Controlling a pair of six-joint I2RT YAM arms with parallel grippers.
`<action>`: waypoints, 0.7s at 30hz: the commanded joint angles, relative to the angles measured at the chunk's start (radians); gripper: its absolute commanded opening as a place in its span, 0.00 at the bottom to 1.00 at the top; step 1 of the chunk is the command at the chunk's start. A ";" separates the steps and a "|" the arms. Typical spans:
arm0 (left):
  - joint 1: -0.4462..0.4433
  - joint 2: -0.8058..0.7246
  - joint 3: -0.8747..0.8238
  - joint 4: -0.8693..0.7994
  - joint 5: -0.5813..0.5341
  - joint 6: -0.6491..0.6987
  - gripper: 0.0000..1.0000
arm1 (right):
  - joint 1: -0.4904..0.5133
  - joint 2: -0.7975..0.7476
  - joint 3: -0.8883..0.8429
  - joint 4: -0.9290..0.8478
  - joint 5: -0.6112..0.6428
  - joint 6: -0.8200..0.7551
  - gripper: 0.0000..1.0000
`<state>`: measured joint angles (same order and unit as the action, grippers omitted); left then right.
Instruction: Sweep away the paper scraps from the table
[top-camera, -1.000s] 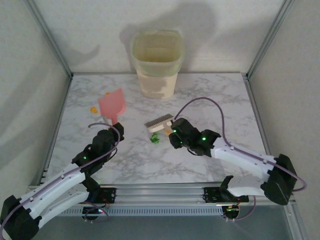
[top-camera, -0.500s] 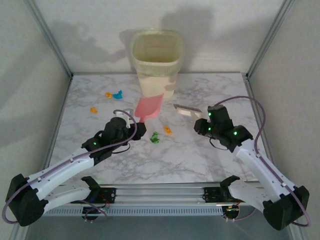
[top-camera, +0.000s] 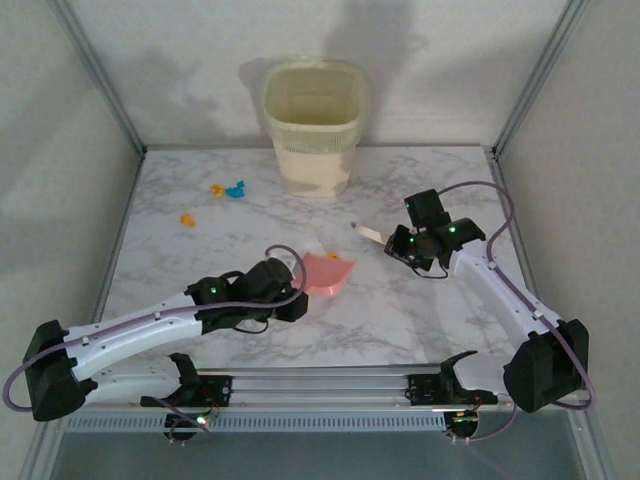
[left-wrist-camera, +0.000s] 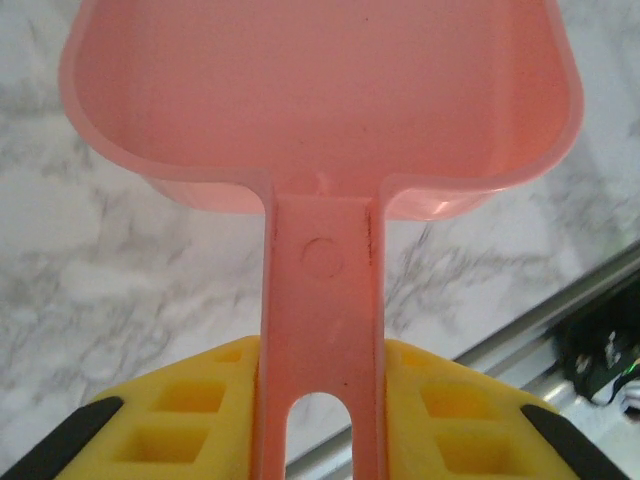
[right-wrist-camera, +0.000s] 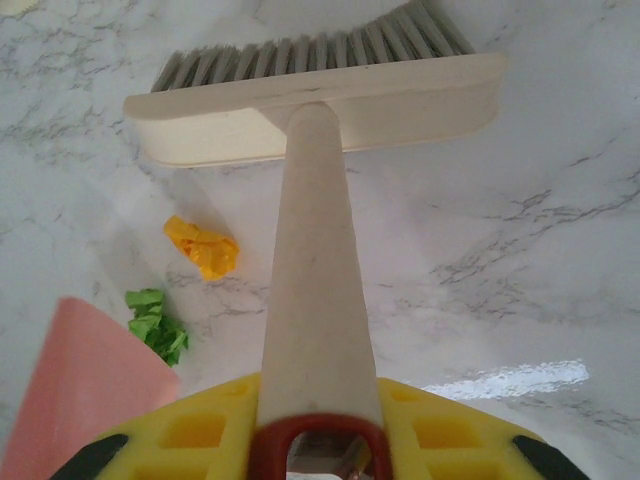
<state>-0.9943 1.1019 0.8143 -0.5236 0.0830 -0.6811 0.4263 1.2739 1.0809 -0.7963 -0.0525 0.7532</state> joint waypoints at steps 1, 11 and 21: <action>-0.032 -0.004 -0.013 -0.098 -0.003 -0.023 0.00 | 0.031 0.002 0.042 -0.022 0.073 0.003 0.00; -0.113 -0.031 -0.004 -0.203 0.022 -0.040 0.00 | 0.193 0.021 0.067 -0.037 0.285 -0.080 0.00; -0.118 -0.166 0.000 -0.243 -0.071 -0.071 0.00 | 0.256 0.016 0.063 -0.017 0.322 -0.138 0.00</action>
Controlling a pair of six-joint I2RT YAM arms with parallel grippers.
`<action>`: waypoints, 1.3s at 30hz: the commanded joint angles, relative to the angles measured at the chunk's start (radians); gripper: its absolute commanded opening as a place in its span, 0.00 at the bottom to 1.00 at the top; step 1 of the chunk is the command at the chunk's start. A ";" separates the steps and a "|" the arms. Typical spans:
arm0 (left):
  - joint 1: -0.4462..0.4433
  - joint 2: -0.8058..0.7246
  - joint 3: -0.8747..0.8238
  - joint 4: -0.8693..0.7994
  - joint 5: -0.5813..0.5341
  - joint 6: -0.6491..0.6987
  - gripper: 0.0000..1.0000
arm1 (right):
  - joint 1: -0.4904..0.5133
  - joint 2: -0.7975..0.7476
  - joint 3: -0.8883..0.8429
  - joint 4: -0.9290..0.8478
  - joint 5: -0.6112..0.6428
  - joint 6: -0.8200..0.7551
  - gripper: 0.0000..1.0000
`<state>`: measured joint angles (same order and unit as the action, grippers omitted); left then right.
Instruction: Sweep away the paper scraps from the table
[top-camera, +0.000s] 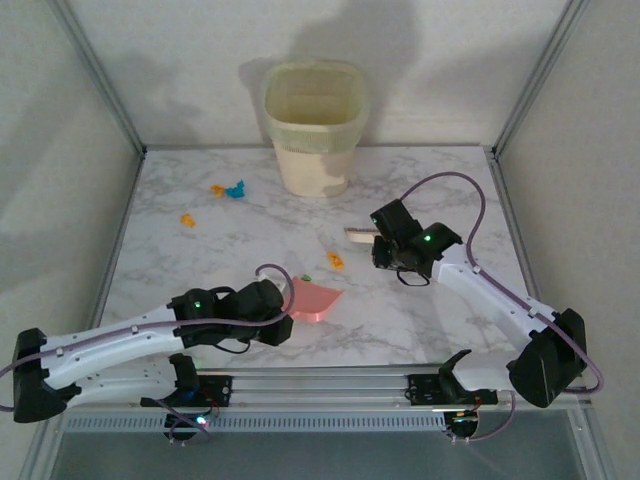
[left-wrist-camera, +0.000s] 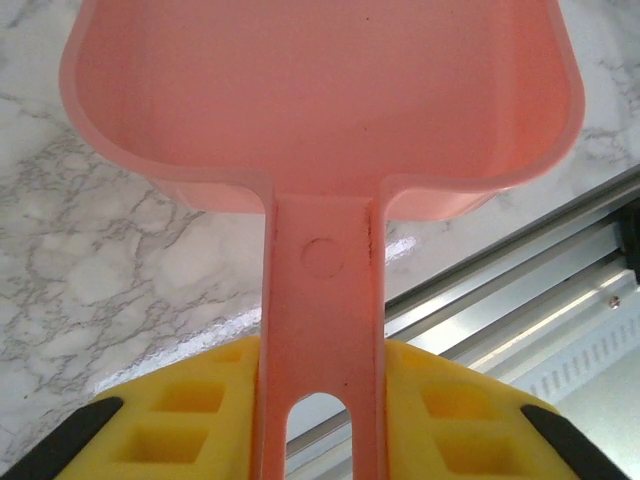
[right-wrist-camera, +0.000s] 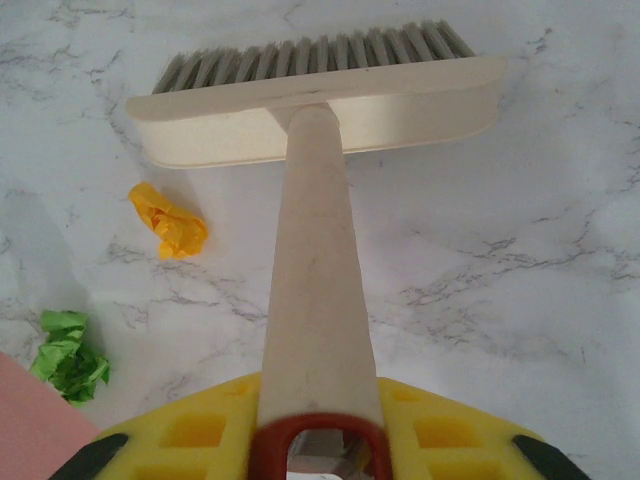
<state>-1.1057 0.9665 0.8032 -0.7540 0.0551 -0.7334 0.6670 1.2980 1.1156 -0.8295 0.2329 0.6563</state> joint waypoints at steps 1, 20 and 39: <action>-0.007 -0.048 0.011 -0.005 -0.042 -0.014 0.00 | 0.019 -0.017 0.030 0.014 0.024 -0.055 0.00; 0.004 -0.298 0.172 -0.388 -0.620 -0.333 0.00 | 0.398 -0.172 0.078 -0.141 -0.162 -0.253 0.00; 0.006 -0.339 0.149 -0.341 -0.621 -0.293 0.03 | 0.424 -0.173 0.003 -0.068 -0.466 -0.267 0.00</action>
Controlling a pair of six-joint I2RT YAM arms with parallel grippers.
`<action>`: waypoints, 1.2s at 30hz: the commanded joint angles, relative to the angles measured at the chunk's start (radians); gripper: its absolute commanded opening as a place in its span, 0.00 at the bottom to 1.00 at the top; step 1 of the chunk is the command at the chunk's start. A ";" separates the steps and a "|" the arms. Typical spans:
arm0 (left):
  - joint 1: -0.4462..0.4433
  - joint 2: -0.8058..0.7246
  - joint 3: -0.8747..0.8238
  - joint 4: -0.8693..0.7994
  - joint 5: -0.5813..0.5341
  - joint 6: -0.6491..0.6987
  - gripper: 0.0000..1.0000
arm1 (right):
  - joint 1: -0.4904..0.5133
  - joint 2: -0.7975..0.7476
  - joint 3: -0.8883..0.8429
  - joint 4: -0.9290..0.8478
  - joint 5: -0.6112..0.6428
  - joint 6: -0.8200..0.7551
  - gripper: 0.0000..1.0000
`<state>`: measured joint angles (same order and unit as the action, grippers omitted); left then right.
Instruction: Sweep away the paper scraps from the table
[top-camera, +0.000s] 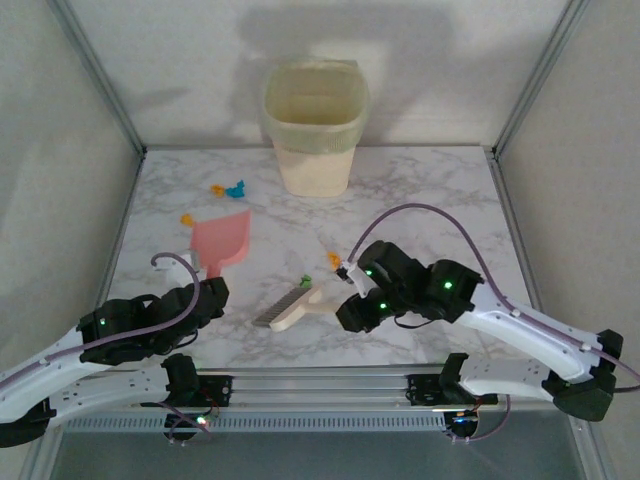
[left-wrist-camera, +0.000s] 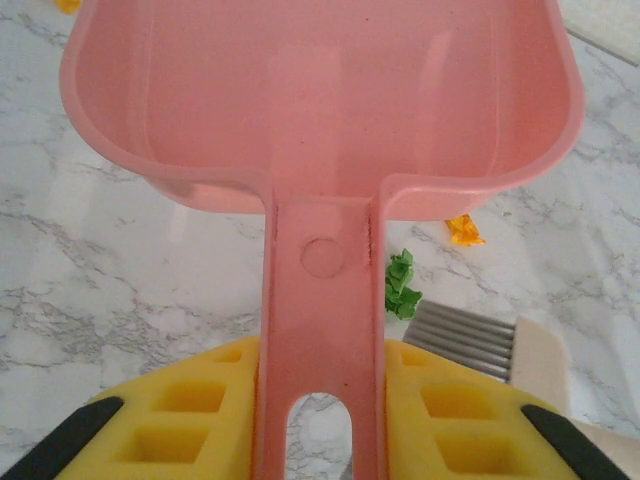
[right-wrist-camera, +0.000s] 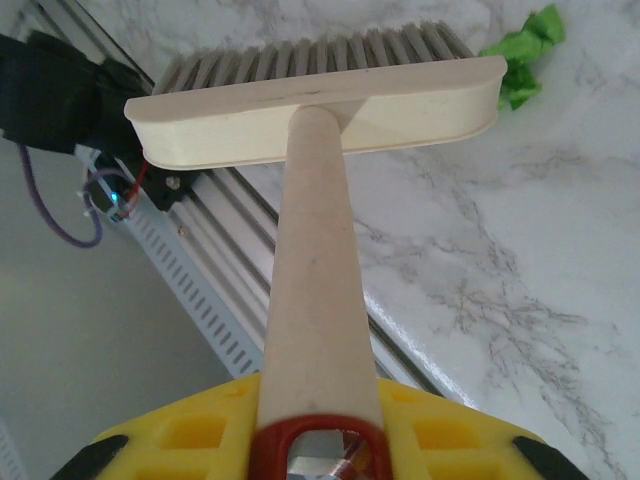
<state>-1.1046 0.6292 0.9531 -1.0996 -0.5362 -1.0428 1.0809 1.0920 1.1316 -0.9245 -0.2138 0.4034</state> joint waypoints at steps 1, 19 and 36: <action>0.005 0.000 -0.001 0.006 -0.026 0.019 0.03 | 0.008 0.055 -0.015 0.030 -0.008 -0.012 0.00; 0.006 0.116 -0.098 0.187 0.258 0.221 0.02 | -0.380 0.072 -0.141 0.155 -0.052 0.132 0.00; 0.008 0.335 -0.143 0.166 0.414 0.307 0.00 | -0.544 -0.150 -0.141 0.196 -0.034 0.232 0.00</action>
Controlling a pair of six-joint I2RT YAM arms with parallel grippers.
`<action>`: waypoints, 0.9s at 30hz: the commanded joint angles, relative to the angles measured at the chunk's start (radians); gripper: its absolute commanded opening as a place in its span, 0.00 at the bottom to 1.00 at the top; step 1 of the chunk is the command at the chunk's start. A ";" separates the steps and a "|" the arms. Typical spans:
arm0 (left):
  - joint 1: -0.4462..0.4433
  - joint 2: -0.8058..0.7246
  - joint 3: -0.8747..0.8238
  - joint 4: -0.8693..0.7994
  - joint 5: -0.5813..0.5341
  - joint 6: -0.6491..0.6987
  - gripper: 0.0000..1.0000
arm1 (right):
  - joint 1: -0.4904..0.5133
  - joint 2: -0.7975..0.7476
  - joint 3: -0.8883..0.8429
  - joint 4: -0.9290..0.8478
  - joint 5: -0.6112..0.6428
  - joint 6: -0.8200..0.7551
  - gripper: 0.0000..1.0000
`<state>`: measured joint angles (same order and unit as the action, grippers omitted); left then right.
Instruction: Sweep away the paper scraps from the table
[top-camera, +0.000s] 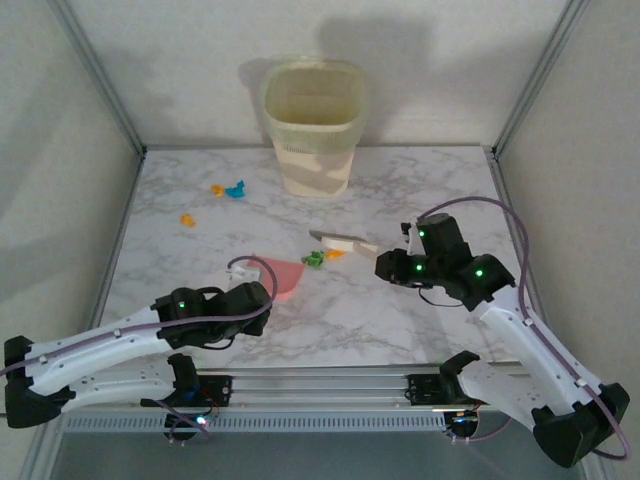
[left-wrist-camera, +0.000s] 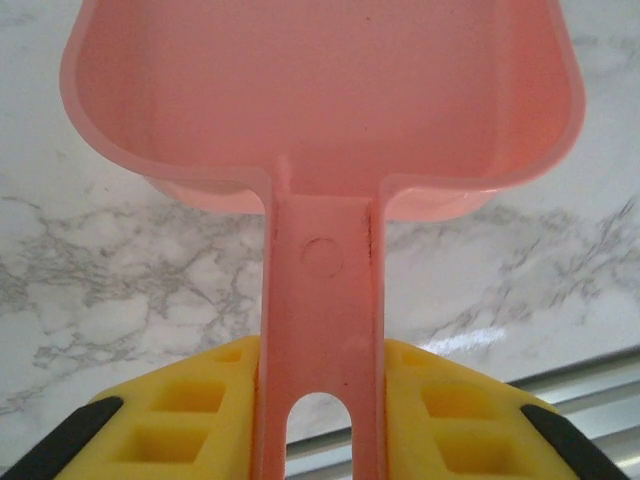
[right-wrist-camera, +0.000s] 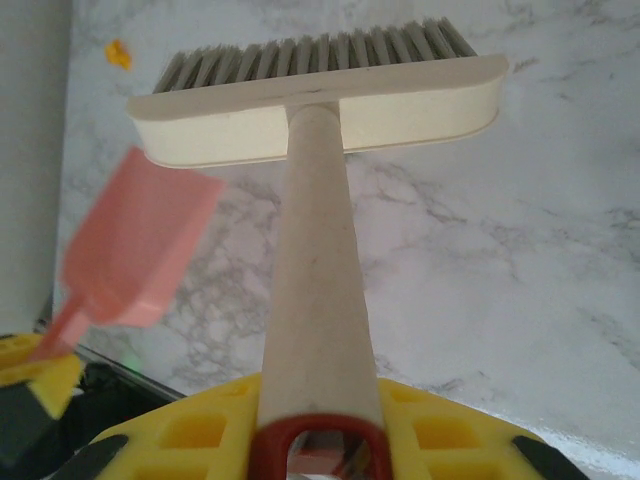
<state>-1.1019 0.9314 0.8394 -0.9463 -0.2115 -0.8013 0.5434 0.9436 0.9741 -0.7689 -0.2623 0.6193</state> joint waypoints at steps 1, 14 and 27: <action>0.005 0.045 -0.038 0.028 0.113 0.075 0.00 | -0.008 0.006 0.022 0.042 0.024 0.015 0.00; 0.003 0.242 -0.020 0.101 0.135 0.137 0.00 | -0.005 0.251 0.173 0.151 -0.118 0.034 0.00; 0.011 0.399 0.018 0.153 0.105 0.178 0.00 | 0.004 0.449 0.181 0.234 -0.182 0.127 0.00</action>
<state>-1.0977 1.2987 0.8440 -0.7815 -0.0937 -0.6498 0.5411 1.3781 1.1332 -0.5838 -0.4023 0.7197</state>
